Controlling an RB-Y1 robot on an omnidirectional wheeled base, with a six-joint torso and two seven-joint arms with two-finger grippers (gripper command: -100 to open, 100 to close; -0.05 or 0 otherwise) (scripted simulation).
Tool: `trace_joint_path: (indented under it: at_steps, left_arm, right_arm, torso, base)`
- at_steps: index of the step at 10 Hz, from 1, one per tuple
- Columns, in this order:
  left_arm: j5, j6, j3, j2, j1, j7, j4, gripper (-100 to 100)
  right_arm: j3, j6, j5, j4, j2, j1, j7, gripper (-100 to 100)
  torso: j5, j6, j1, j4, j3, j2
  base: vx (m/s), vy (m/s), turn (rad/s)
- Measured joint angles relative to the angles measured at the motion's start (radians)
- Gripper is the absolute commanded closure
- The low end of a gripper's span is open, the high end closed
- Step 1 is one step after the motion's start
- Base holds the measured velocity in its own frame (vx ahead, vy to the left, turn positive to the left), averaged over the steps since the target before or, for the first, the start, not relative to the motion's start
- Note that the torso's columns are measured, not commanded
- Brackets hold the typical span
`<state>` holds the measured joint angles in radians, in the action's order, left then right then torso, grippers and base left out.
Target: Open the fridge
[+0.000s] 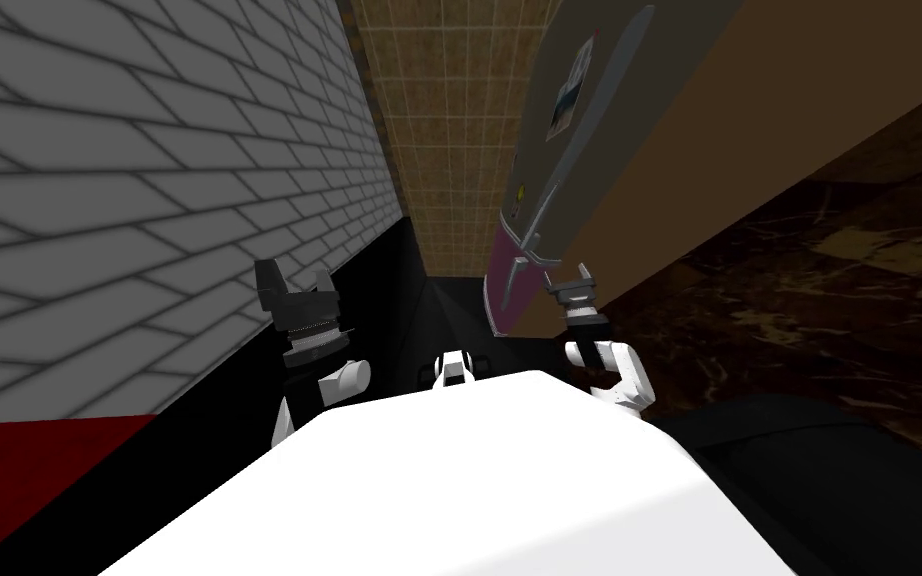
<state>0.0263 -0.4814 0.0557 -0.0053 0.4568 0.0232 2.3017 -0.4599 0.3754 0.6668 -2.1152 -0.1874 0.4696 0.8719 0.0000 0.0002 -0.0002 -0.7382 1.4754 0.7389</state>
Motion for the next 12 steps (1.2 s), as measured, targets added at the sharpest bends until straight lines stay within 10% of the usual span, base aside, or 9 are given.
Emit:
trace_joint_path:
  at_steps: [12]
  left_arm:
    - [0.000,0.000,0.000,0.000,0.000,0.000,0.000,0]
  right_arm:
    - [-0.146,-0.090,0.274,0.119,-0.053,-0.029,0.284,-100]
  torso:
    - [0.000,-0.001,0.000,0.001,0.001,-0.002]
  base:
    - [0.060,-0.007,0.147]
